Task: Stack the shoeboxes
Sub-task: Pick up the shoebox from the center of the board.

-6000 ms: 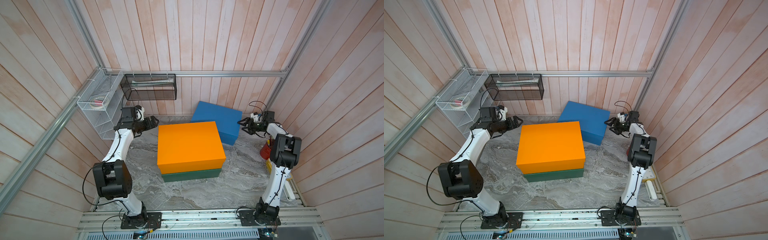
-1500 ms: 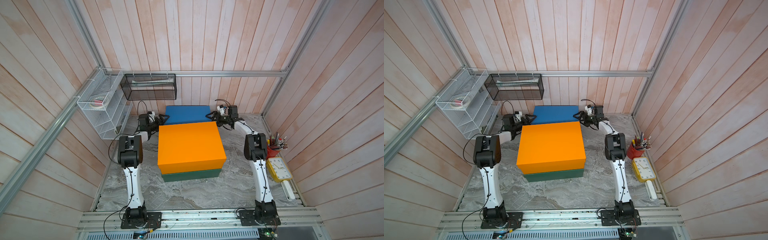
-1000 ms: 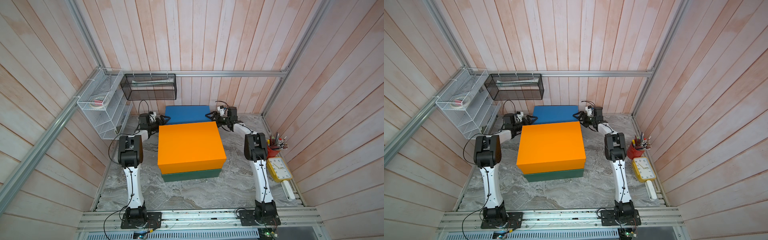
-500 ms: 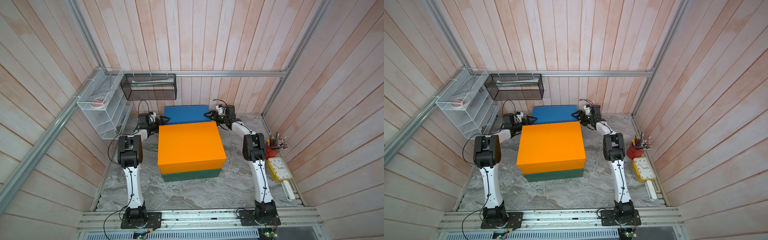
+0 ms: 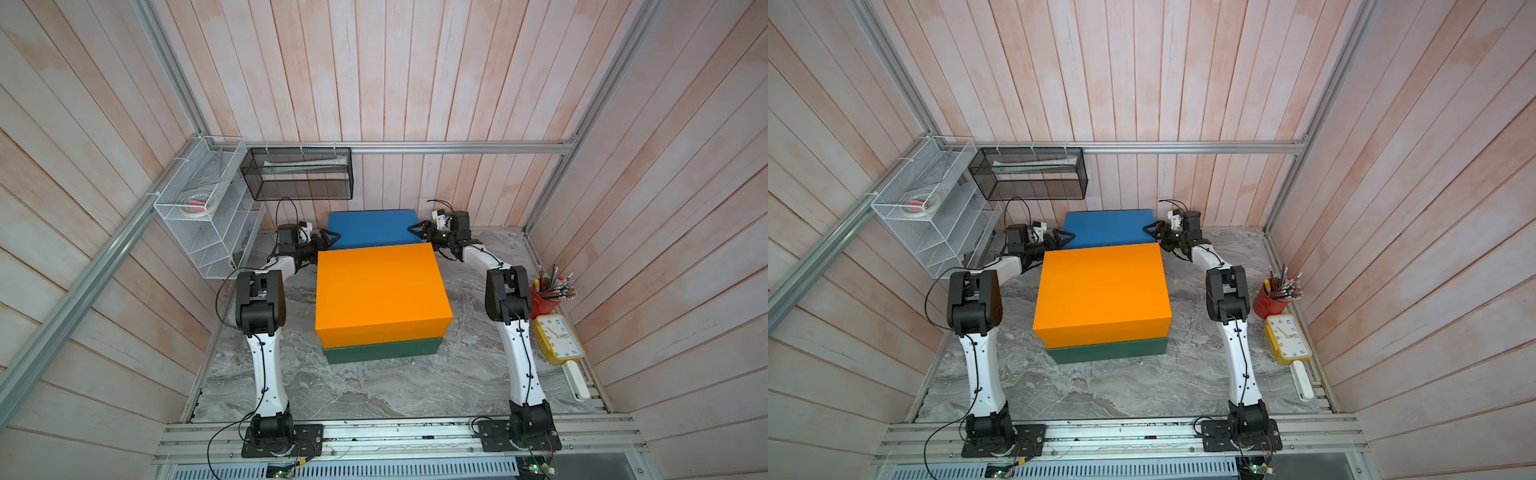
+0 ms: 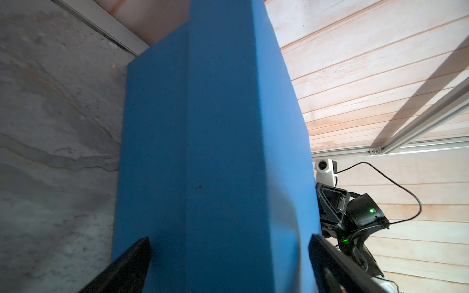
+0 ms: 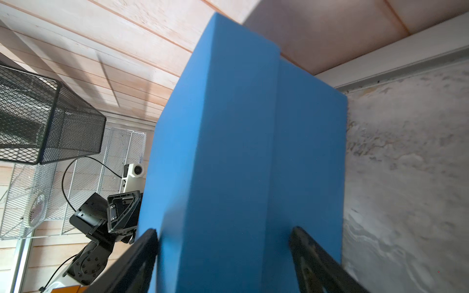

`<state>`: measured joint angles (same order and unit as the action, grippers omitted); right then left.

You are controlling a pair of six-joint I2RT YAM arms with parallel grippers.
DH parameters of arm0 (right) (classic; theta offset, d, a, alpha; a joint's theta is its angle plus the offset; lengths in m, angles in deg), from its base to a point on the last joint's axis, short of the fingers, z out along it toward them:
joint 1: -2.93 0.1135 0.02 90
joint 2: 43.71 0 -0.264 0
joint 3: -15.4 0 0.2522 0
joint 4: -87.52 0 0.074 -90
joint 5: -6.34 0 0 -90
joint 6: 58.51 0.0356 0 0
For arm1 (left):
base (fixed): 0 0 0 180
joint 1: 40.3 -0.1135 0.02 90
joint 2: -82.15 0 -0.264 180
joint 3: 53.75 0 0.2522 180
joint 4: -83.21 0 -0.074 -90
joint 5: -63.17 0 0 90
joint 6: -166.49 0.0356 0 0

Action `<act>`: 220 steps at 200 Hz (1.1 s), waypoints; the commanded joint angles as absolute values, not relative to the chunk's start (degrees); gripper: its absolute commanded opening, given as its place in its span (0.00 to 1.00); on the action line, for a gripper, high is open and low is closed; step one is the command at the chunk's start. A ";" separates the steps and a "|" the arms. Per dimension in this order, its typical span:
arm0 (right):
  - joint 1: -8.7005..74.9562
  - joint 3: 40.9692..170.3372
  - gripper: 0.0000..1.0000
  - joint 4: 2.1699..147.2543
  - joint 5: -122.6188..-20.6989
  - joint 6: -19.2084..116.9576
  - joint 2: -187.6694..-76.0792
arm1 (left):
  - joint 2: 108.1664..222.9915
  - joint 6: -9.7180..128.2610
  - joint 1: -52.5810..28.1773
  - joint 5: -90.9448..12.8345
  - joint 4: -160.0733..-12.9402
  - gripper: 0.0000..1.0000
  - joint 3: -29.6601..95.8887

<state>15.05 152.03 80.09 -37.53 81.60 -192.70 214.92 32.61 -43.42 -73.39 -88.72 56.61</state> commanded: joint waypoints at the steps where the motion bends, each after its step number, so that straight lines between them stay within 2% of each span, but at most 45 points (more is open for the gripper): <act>1: 16.64 151.50 0.81 84.99 -32.74 84.39 -191.53 | 213.40 34.43 -40.14 -74.86 -88.06 1.00 60.42; 60: 15.79 154.75 0.78 86.53 -31.25 87.41 -190.72 | 211.53 35.69 -39.59 -74.37 -83.99 1.00 65.05; 134: 15.06 168.70 0.75 82.21 -28.76 92.65 -194.93 | 212.06 35.81 -39.44 -74.46 -75.06 0.99 72.77; 220: 15.40 167.72 0.73 78.00 -27.22 94.16 -192.69 | 207.80 32.86 -40.38 -75.52 -74.30 0.98 70.94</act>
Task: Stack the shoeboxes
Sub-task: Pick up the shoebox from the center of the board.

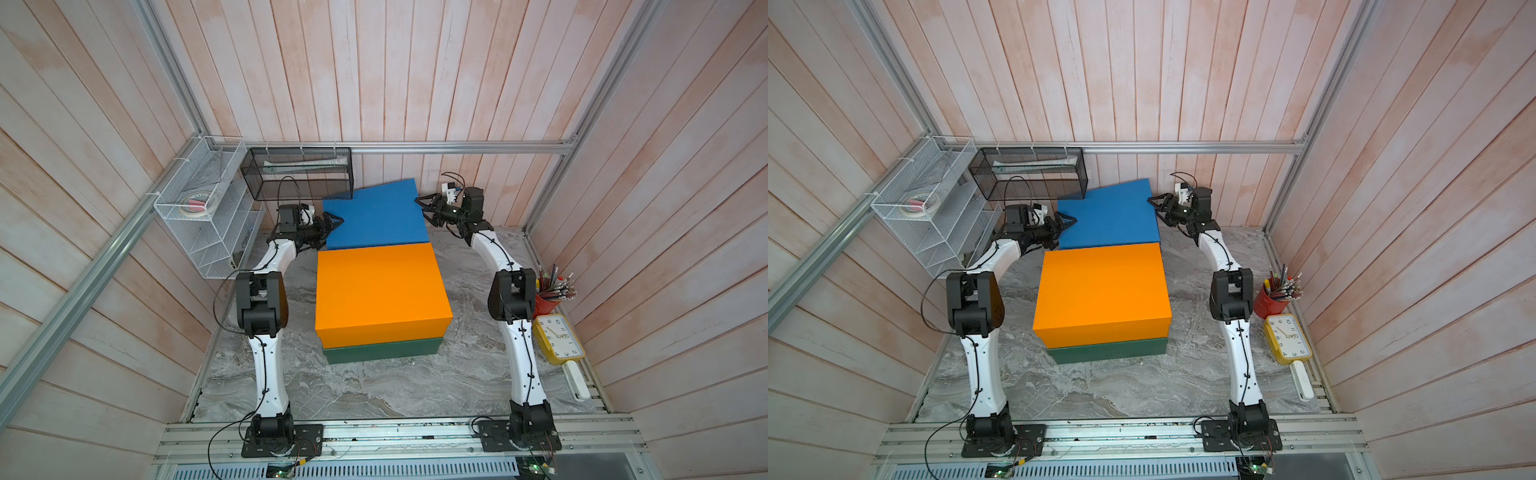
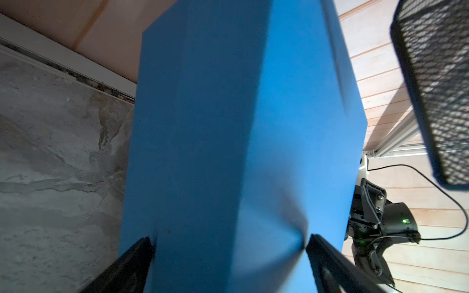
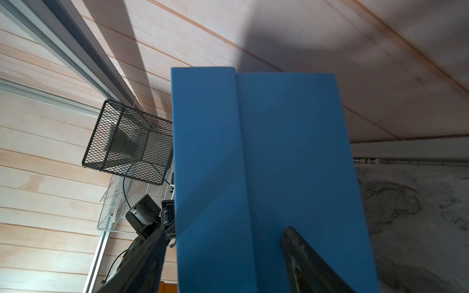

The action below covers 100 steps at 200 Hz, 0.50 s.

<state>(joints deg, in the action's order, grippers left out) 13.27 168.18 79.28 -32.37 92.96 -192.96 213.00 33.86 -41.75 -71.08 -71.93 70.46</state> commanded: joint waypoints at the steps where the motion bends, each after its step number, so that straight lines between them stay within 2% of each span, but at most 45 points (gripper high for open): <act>1: 15.40 167.88 0.73 77.99 -27.18 94.16 -192.64 | 207.77 32.83 -40.39 -75.56 -74.27 0.98 70.98; 100: 16.19 165.96 0.70 74.96 -26.42 91.35 -188.95 | 203.76 31.58 -40.73 -76.31 -71.82 0.97 69.02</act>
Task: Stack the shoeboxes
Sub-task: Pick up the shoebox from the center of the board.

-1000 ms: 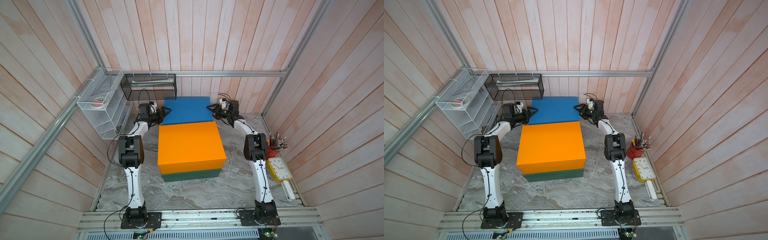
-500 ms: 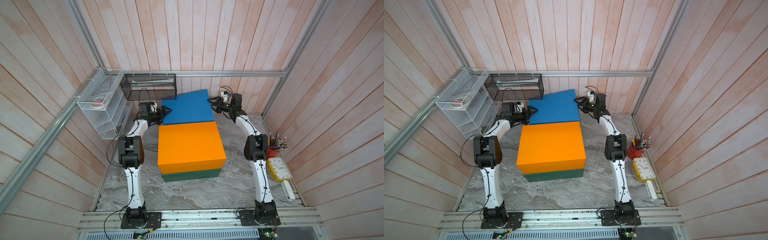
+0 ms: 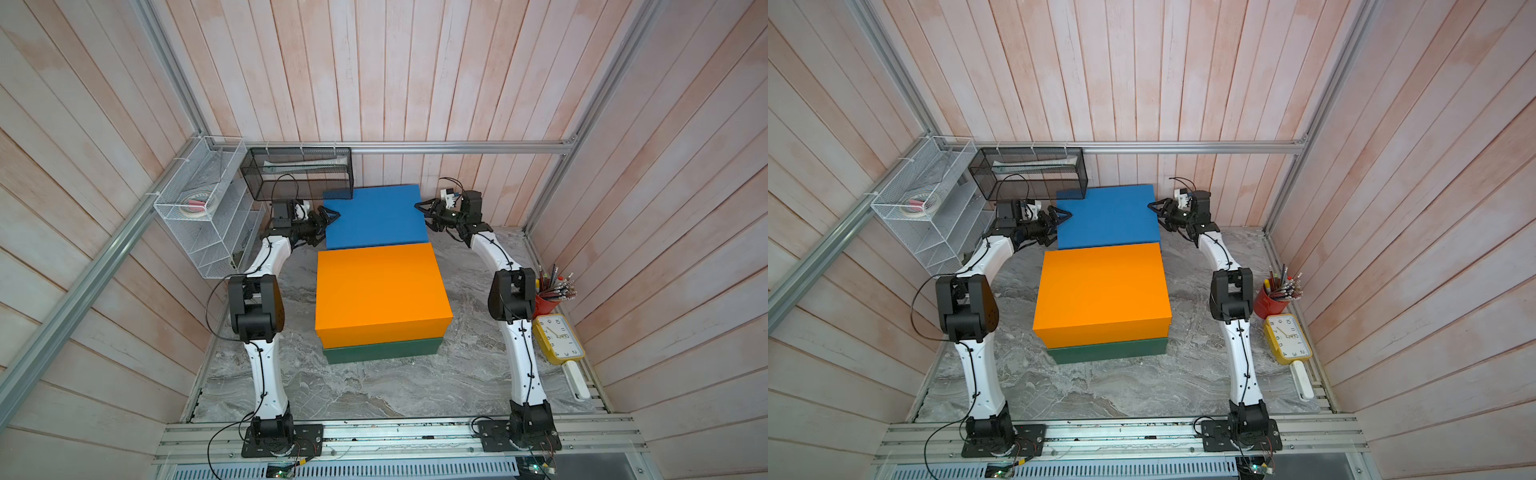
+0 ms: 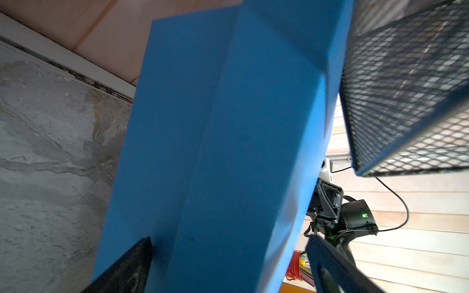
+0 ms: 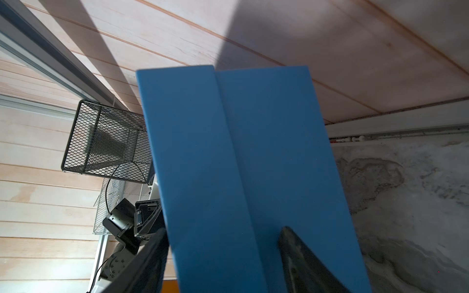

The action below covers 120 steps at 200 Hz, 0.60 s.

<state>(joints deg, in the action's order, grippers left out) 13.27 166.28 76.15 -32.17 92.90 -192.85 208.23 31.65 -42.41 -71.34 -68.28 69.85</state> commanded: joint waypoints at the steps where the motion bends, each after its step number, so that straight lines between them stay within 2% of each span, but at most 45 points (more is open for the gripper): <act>1: 16.15 165.99 0.70 74.80 -26.56 91.17 -188.93 | 203.73 31.58 -40.73 -76.31 -71.88 0.97 68.92; 39: 16.77 165.57 0.68 72.14 -26.87 87.50 -188.11 | 202.58 31.40 -40.70 -76.65 -71.94 0.96 66.90; 120: 16.75 162.52 0.58 73.56 -25.83 91.70 -186.49 | 201.70 30.22 -40.65 -78.05 -70.99 0.94 64.23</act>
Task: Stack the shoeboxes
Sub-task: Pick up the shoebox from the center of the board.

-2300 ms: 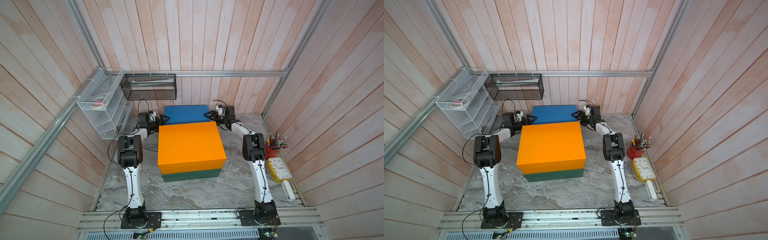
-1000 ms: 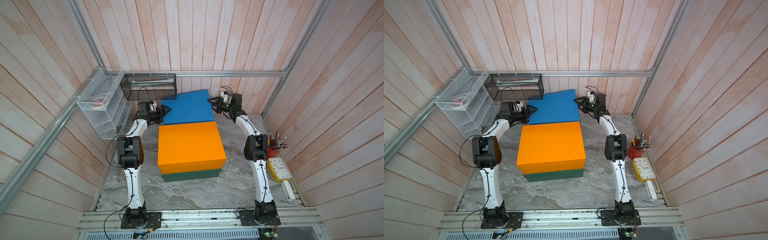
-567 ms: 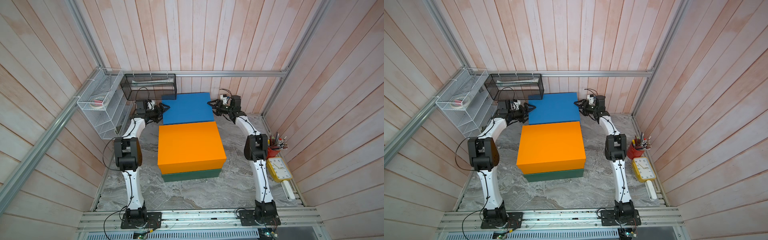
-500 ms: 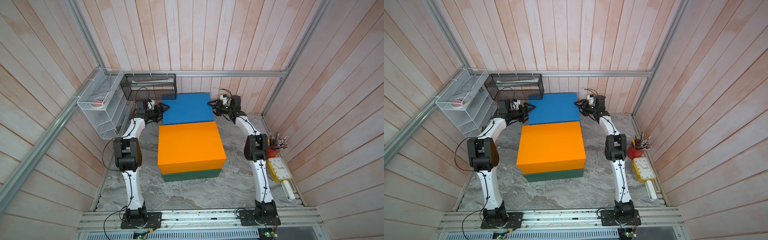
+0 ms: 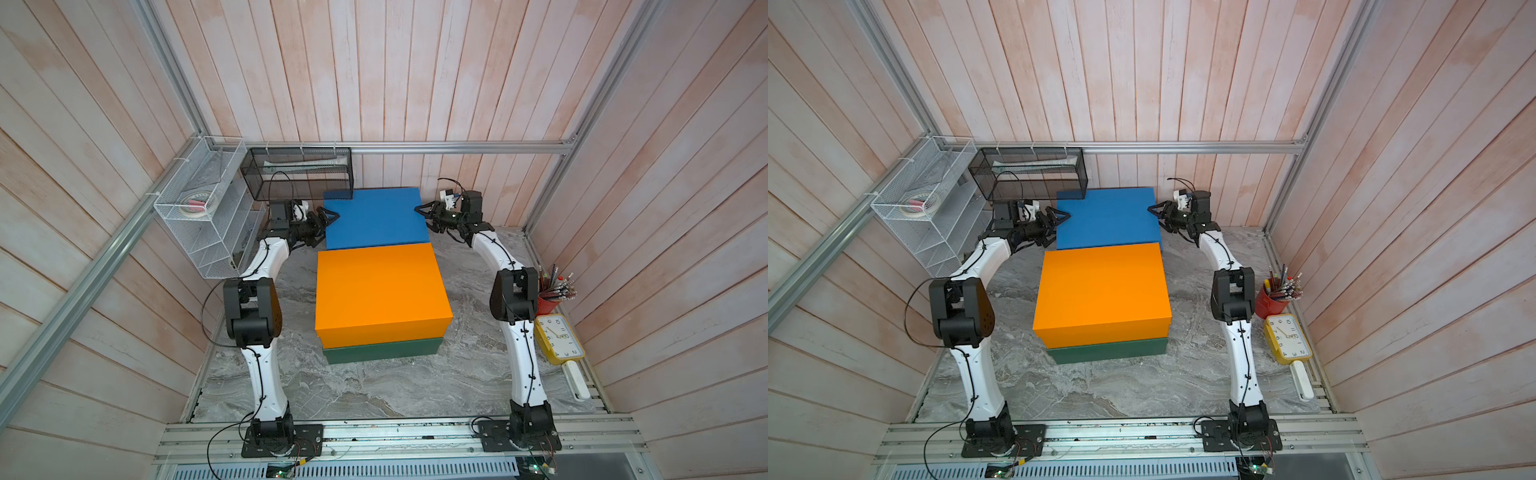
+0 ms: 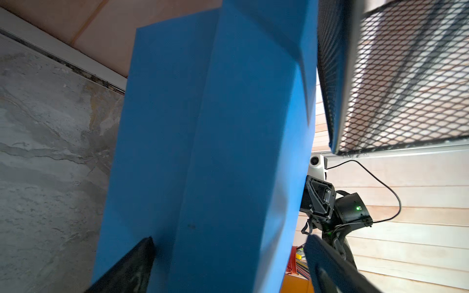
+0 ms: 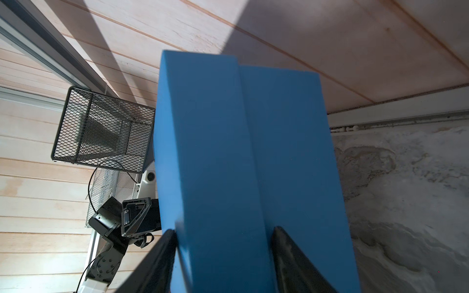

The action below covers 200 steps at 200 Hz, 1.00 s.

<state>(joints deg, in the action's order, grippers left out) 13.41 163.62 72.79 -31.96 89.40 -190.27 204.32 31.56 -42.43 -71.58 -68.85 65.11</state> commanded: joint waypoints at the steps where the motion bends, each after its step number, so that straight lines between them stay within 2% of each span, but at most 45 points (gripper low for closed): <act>1: 16.78 162.42 0.57 73.53 -25.83 91.74 -186.47 | 201.69 30.20 -40.65 -78.06 -70.98 0.94 64.19; 200: 18.53 147.20 0.55 88.65 -23.89 102.41 -178.14 | 197.16 25.60 -40.13 -79.64 -72.24 0.92 59.86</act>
